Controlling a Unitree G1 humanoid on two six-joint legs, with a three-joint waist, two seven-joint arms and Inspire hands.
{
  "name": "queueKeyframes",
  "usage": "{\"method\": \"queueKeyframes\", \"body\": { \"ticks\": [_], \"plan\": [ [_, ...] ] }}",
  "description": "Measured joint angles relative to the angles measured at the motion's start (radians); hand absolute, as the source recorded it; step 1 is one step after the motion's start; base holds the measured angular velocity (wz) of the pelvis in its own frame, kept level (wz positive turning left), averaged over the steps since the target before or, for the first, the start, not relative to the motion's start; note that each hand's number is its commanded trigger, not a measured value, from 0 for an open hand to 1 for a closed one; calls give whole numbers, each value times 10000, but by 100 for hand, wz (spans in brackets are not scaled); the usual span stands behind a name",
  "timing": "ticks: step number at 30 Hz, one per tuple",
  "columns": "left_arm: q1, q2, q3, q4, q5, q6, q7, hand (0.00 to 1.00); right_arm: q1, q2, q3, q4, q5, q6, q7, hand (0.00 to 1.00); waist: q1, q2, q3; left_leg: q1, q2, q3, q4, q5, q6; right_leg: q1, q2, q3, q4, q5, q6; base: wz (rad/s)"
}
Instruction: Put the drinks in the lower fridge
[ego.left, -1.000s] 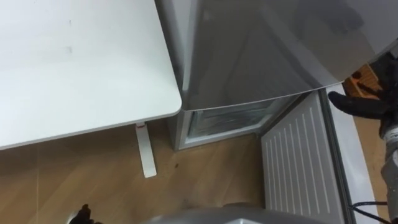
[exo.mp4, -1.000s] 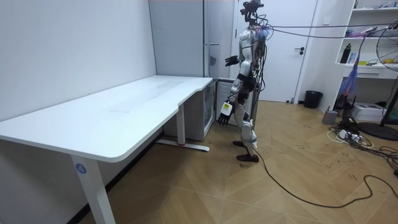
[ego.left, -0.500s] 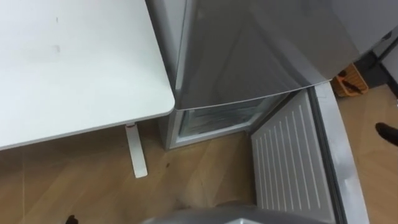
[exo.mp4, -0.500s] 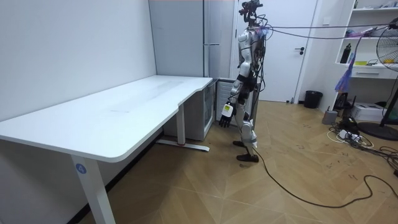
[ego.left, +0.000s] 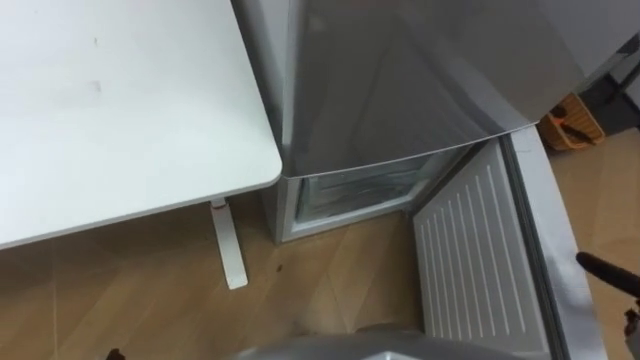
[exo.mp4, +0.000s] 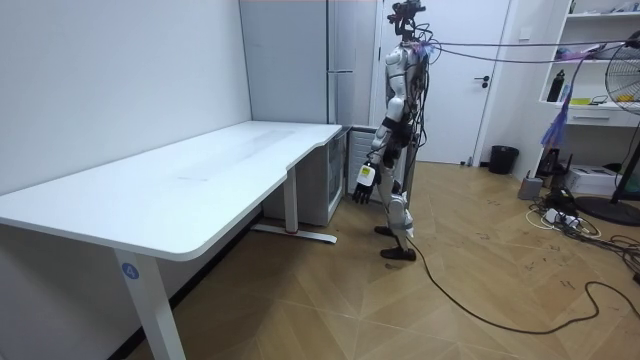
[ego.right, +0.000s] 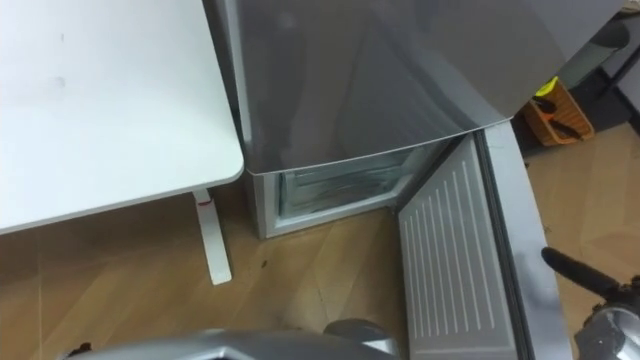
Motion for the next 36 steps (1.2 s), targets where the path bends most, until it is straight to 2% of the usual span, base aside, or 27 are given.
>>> {"method": "queueKeyframes", "body": {
  "ticks": [7, 11, 18, 21, 23, 25, 28, 30, 31, 32, 33, 36],
  "plan": [
    [33, 2, -23, 5, 282, 27, -151, 0, 13, 39, 20, 650, 385, -4, 293, 0, 2, -23, -9, 80, -5, -42, 3, 0, 0, 110, -19, -26, -5, -10, 5, 0],
    [8, 1, -55, 7, 280, 62, -175, 0, 21, 77, 125, 675, 737, -4, 290, 0, 5, -48, 18, 95, -6, -71, 15, 0, 0, 103, -46, -98, 12, -27, 2, 1],
    [-172, 28, -234, 18, 280, 48, -176, 0, -1, 97, 249, 667, 1241, -5, 293, 0, 12, -110, -29, -38, -46, -37, 85, 0, 1, -134, -104, -122, 186, -89, 4, 0],
    [-133, 127, -235, 45, 274, 36, -175, 0, 41, 102, 614, 582, 1170, -19, 283, 0, 123, -152, -9, -82, -95, 46, 153, 0, 1, -218, -152, -127, 432, -111, 0, -14],
    [-241, 151, -241, 61, 277, 18, -173, 0, 11, 108, 966, 376, 1184, -22, 146, 0, 298, -164, -10, -144, -165, 261, 311, -3, 5, -343, -156, 9, 569, -117, 19, -22],
    [-343, 158, -237, 131, 276, -24, -170, 0, 16, 125, 1235, 201, 1176, -18, 94, 0, 318, -171, -16, -234, -195, 374, 389, -5, 10, -406, -191, 36, 589, -75, 72, -9],
    [-393, 169, -232, 214, 274, -78, -170, 0, 3, 154, 1296, 104, 1188, -10, 315, 0, 509, -117, -23, -327, -171, 702, 367, -125, 208, -656, -173, 148, 716, -28, 120, -16],
    [-407, 142, -230, 239, 261, -67, -173, 0, -141, 171, 1510, 52, 1219, -2, 320, 0, 627, -40, -18, -322, -5, 1024, 249, -173, 261, -744, -224, -131, 993, -26, 69, -28],
    [-372, 126, -241, 424, 263, 15, -178, 0, -301, 180, 1617, 43, 1266, -2, 273, 0, 749, 24, -29, -182, 41, 1224, 245, -228, 234, -723, -449, -787, 1676, -372, -98, -31],
    [-378, 99, -249, 496, 265, 102, -183, 0, -395, 180, 1693, -5, 1310, -14, 286, 0, 768, -5, -41, -91, -31, 1251, 286, -284, 207, -599, -634, -1112, 1925, -689, 25, -24],
    [-390, 91, -257, 502, 266, 107, -185, 0, -429, 178, 1786, -35, 1324, -23, 279, 0, 793, -24, -37, -78, -63, 1230, 341, -314, 183, -582, -646, -1125, 1897, -753, 56, -9],
    [-557, 15, -269, 532, 238, 101, -174, 0, -616, 183, 2465, -347, 1481, -110, 311, 0, 1014, 26, -49, -132, -120, 1134, 372, -274, 91, -518, -495, -1052, 1348, -666, -97, -17]
  ]
}}
